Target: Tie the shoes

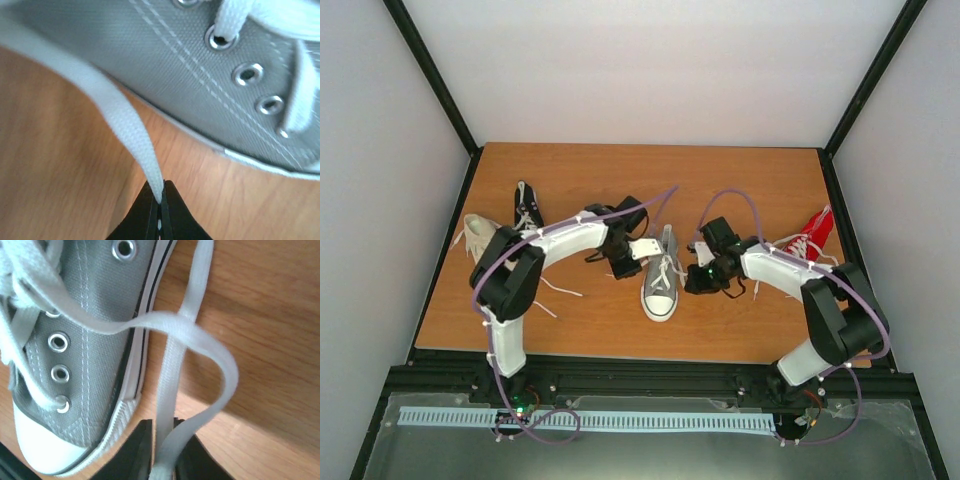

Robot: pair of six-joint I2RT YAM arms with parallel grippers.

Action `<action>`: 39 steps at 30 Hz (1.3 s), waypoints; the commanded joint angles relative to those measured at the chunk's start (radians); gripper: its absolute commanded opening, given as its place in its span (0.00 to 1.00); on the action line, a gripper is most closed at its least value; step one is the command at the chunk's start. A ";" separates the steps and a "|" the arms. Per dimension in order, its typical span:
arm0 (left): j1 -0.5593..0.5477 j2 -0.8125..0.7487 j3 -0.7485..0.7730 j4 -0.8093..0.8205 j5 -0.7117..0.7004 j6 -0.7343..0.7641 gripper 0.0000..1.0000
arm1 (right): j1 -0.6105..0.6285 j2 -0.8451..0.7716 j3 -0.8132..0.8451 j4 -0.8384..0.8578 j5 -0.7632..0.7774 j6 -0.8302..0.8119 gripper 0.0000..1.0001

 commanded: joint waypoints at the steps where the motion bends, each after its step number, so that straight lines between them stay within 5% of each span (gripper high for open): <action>1: 0.060 -0.150 0.064 -0.072 0.024 -0.024 0.01 | -0.005 -0.072 0.056 -0.132 0.130 -0.046 0.25; 6: 0.074 -0.249 0.127 -0.122 0.098 0.005 0.01 | -0.005 -0.236 0.078 -0.088 0.132 -0.143 0.60; 10: 0.074 -0.267 0.158 -0.131 0.160 0.008 0.01 | -0.003 -0.361 -0.013 0.241 -0.007 -0.244 0.67; 14: 0.074 -0.282 0.201 -0.121 0.179 -0.008 0.01 | -0.003 -0.311 -0.072 0.527 -0.094 -0.329 0.67; 21: 0.074 -0.308 0.211 -0.104 0.201 -0.014 0.01 | -0.001 -0.130 -0.038 0.644 -0.286 -0.403 0.61; 32: 0.074 -0.290 0.226 -0.103 0.219 -0.015 0.01 | 0.006 -0.003 -0.022 0.740 -0.235 -0.368 0.44; 39: 0.074 -0.291 0.222 -0.113 0.224 -0.006 0.01 | 0.006 0.009 -0.033 0.765 -0.165 -0.331 0.09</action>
